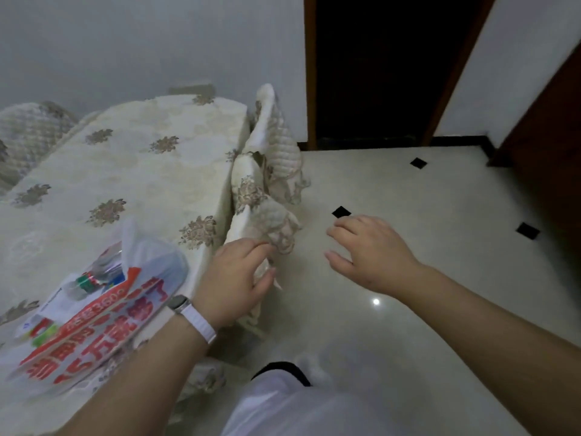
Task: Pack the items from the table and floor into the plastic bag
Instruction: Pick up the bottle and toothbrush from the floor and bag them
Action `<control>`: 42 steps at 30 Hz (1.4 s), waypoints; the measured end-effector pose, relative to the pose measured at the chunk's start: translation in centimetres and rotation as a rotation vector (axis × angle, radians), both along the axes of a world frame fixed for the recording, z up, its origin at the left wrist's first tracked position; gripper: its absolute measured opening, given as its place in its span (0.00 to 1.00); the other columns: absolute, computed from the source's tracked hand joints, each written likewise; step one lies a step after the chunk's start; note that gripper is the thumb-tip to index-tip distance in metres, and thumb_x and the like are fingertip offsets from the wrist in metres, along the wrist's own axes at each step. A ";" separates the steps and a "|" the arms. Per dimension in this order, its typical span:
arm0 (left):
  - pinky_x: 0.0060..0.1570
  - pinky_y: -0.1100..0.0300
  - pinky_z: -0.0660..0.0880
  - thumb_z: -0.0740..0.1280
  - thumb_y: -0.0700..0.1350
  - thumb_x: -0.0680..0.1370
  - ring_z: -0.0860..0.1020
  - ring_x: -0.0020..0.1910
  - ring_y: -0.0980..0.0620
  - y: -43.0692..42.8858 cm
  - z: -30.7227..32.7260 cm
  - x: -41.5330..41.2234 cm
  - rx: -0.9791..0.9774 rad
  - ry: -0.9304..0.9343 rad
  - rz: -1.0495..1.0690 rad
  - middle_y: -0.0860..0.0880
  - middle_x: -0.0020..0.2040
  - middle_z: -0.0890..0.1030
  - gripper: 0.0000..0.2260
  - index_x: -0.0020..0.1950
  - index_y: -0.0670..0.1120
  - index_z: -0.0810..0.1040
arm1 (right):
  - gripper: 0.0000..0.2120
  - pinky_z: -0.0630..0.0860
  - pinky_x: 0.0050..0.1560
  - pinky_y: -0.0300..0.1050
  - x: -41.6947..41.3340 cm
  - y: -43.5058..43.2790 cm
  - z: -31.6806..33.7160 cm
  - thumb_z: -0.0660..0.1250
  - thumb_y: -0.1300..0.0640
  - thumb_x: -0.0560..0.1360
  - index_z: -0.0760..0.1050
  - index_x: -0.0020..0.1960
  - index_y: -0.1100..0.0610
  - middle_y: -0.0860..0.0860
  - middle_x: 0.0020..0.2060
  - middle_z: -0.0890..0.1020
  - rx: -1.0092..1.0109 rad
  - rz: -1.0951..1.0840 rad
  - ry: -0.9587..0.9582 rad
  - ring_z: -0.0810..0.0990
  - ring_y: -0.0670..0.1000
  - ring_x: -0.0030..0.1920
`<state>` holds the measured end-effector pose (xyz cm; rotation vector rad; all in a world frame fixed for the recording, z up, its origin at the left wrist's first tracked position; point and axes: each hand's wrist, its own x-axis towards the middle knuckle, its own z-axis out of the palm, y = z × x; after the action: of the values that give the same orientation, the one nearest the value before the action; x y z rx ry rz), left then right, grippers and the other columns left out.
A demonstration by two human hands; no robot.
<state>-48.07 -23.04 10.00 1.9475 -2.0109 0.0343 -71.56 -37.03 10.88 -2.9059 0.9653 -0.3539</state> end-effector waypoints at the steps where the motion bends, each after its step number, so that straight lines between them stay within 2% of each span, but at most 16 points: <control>1: 0.54 0.51 0.74 0.65 0.51 0.76 0.78 0.55 0.45 -1.5 -0.2 -0.5 -0.003 -0.010 -0.030 0.48 0.57 0.81 0.16 0.61 0.46 0.79 | 0.23 0.75 0.50 0.52 -1.0 -0.6 -0.1 0.57 0.41 0.74 0.80 0.54 0.57 0.53 0.50 0.81 -0.003 -0.037 -0.015 0.79 0.58 0.51; 5: 0.55 0.47 0.74 0.65 0.52 0.77 0.78 0.57 0.44 -8.2 -1.5 -2.3 0.009 0.007 -0.121 0.48 0.59 0.80 0.17 0.63 0.46 0.79 | 0.22 0.75 0.51 0.51 -4.2 -3.5 -1.0 0.59 0.42 0.74 0.80 0.56 0.57 0.54 0.52 0.81 -0.030 -0.144 -0.070 0.80 0.58 0.52; 10: 0.55 0.48 0.74 0.64 0.52 0.77 0.79 0.56 0.43 -17.3 -4.0 -4.7 -0.048 0.038 -0.233 0.46 0.58 0.80 0.17 0.61 0.45 0.79 | 0.23 0.73 0.55 0.52 -6.6 -9.8 -2.7 0.60 0.41 0.74 0.79 0.59 0.56 0.55 0.57 0.80 -0.013 -0.262 -0.007 0.78 0.58 0.57; 15: 0.54 0.49 0.73 0.66 0.51 0.75 0.78 0.57 0.43 -26.7 -5.8 -4.5 -0.052 0.060 -0.248 0.46 0.60 0.80 0.18 0.63 0.46 0.79 | 0.24 0.72 0.60 0.53 -6.0 -17.2 -3.0 0.59 0.40 0.75 0.77 0.62 0.55 0.55 0.61 0.79 0.029 -0.327 0.099 0.77 0.58 0.61; 19: 0.59 0.48 0.73 0.65 0.51 0.76 0.77 0.61 0.42 -35.0 -5.7 -2.8 -0.046 0.104 -0.282 0.44 0.63 0.79 0.19 0.64 0.44 0.77 | 0.25 0.70 0.62 0.52 -4.3 -24.3 -1.6 0.57 0.40 0.76 0.76 0.64 0.54 0.54 0.63 0.78 0.019 -0.364 0.161 0.75 0.57 0.62; 22: 0.61 0.44 0.73 0.65 0.50 0.77 0.76 0.64 0.40 -40.7 -5.3 -1.7 -0.059 0.103 -0.303 0.42 0.64 0.78 0.19 0.65 0.43 0.77 | 0.27 0.70 0.63 0.52 -3.4 -29.1 -0.6 0.55 0.39 0.76 0.75 0.66 0.54 0.54 0.63 0.77 0.002 -0.400 0.178 0.75 0.57 0.63; 28: 0.62 0.44 0.72 0.65 0.51 0.77 0.76 0.64 0.40 -49.0 -4.7 -1.9 -0.073 0.076 -0.351 0.42 0.65 0.78 0.19 0.65 0.44 0.77 | 0.26 0.70 0.62 0.52 -3.2 -36.3 -1.2 0.56 0.39 0.76 0.75 0.64 0.54 0.53 0.62 0.78 0.015 -0.437 0.155 0.75 0.57 0.63; 35: 0.63 0.42 0.71 0.65 0.52 0.76 0.74 0.65 0.40 -60.6 -5.7 -2.7 0.015 0.006 -0.295 0.43 0.66 0.77 0.20 0.66 0.45 0.76 | 0.26 0.72 0.60 0.54 -4.0 -48.8 -4.2 0.57 0.41 0.75 0.78 0.62 0.56 0.56 0.60 0.79 0.019 -0.389 0.074 0.77 0.59 0.60; 42: 0.66 0.44 0.70 0.62 0.54 0.78 0.74 0.66 0.43 -72.9 -4.3 -4.1 0.070 -0.061 -0.153 0.45 0.67 0.77 0.21 0.67 0.47 0.75 | 0.25 0.72 0.60 0.54 -4.9 -63.9 -4.7 0.57 0.41 0.75 0.77 0.62 0.56 0.55 0.61 0.79 0.103 -0.302 0.026 0.76 0.58 0.61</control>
<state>-52.15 -95.90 5.73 1.8479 -2.2239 -0.0146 -76.45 -100.93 6.23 -2.6788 1.3867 -0.2716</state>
